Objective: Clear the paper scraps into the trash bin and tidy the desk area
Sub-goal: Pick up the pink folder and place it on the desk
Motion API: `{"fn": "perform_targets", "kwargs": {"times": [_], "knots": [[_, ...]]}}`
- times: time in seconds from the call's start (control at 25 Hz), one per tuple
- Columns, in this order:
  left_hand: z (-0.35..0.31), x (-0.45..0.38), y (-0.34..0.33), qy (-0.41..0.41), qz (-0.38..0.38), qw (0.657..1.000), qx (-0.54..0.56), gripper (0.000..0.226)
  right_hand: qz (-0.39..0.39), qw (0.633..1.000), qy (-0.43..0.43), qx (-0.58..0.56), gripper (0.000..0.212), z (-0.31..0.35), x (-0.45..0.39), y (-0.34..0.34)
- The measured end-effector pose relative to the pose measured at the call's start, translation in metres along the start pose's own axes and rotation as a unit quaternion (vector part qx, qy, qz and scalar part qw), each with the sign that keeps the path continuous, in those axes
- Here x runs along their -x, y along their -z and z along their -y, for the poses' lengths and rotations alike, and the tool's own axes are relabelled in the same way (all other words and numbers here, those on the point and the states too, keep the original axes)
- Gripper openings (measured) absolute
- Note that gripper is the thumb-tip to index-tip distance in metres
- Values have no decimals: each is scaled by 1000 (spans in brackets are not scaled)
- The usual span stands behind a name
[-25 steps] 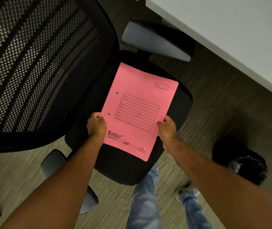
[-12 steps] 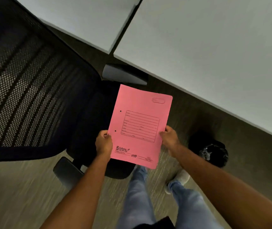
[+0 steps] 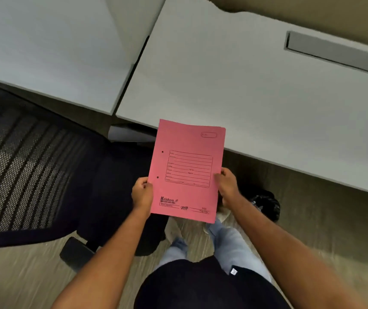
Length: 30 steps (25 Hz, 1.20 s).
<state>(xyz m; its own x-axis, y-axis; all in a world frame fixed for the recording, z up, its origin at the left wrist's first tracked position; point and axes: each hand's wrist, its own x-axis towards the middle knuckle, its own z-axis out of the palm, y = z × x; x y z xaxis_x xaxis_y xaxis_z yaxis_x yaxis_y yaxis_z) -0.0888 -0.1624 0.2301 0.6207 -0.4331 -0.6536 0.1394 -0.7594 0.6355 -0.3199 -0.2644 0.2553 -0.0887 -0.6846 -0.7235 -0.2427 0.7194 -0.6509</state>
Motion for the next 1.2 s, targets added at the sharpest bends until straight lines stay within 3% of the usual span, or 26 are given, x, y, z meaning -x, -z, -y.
{"fn": "perform_targets", "kwargs": {"times": [0.24, 0.56, 0.72, 1.2], "knots": [[-78, 26, -76, -48, 18, 998, 36, 15, 6, 996, 8, -83, 26, 50, -29, 80], [-180, 39, -171, -64, 49, 992, 94, 13, 6, 995, 63, -75, 30, 128, -87, 160], [-222, 27, -201, -84, 66, 990, 92, 7, -5, 994, 75, -76, 27, 167, -115, 176], [-382, -103, -291, -65, 64, 993, 78, 21, -87, 990, 35, -109, 41, 290, -266, 172]]}}
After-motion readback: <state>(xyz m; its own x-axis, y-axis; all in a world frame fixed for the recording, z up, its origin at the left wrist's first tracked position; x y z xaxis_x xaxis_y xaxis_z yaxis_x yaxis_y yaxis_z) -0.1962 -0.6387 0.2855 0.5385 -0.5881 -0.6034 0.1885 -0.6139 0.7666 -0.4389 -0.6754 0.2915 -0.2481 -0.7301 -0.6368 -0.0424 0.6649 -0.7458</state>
